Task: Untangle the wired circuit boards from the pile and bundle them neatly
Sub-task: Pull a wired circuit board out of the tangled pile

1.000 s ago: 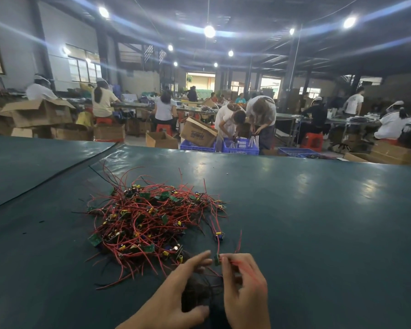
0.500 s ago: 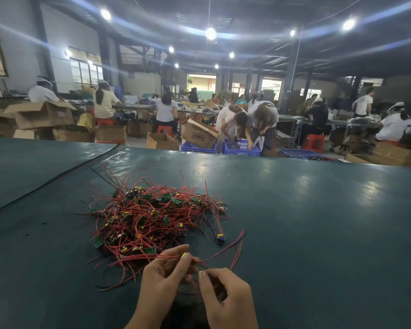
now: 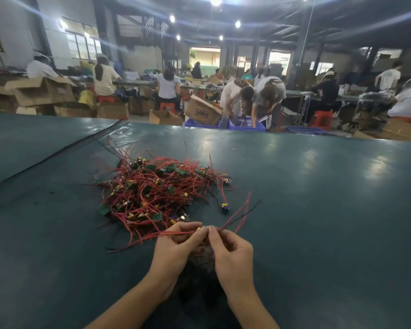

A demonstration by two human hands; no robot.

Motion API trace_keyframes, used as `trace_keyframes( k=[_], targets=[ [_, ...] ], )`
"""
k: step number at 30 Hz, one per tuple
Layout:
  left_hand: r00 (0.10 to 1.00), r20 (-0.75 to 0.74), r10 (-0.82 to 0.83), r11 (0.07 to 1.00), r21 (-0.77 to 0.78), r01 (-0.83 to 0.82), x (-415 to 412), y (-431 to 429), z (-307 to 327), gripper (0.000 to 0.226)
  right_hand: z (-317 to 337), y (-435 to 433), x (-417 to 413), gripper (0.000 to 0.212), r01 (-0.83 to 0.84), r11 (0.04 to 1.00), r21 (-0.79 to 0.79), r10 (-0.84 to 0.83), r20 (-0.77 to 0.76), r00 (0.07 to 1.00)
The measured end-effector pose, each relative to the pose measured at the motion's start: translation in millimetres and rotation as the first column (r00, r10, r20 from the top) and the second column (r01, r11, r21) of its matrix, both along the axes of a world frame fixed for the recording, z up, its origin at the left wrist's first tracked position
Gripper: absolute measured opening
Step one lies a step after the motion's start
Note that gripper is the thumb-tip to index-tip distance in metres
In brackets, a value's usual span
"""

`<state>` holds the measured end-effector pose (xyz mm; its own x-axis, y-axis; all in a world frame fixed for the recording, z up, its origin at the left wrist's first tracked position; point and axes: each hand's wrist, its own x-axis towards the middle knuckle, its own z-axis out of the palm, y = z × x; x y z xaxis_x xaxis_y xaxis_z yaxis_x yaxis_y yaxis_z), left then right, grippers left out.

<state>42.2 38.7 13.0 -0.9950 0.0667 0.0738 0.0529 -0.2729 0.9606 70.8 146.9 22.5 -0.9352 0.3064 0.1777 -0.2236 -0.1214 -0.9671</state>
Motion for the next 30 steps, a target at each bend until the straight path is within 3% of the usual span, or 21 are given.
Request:
trace_keyframes(
  k=[5, 9, 20, 30],
  targets=[
    [0.999, 0.045, -0.030, 0.997, 0.066, 0.027, 3, -1, 4, 0.035, 0, 7, 5, 0.022, 0.016, 0.997, -0.081, -0.006, 0.122, 0.992],
    [0.998, 0.062, -0.029, 0.994, 0.111, 0.022, 1, -4, 7, 0.037, 1, 18, 0, 0.022, 0.123, 0.969, -0.213, -0.075, 0.221, 0.972],
    [0.999, 0.012, -0.032, 0.989, 0.143, 0.030, 1, -6, 14, 0.024, 13, 54, -6, 0.021, 0.307, 0.853, -0.423, -0.201, 0.277, 0.940],
    [0.992, 0.120, -0.024, 0.961, 0.277, -0.010, 5, 0, 16, 0.038, 15, 51, -5, 0.020, 0.311, 0.821, -0.479, -0.211, 0.251, 0.945]
  ],
)
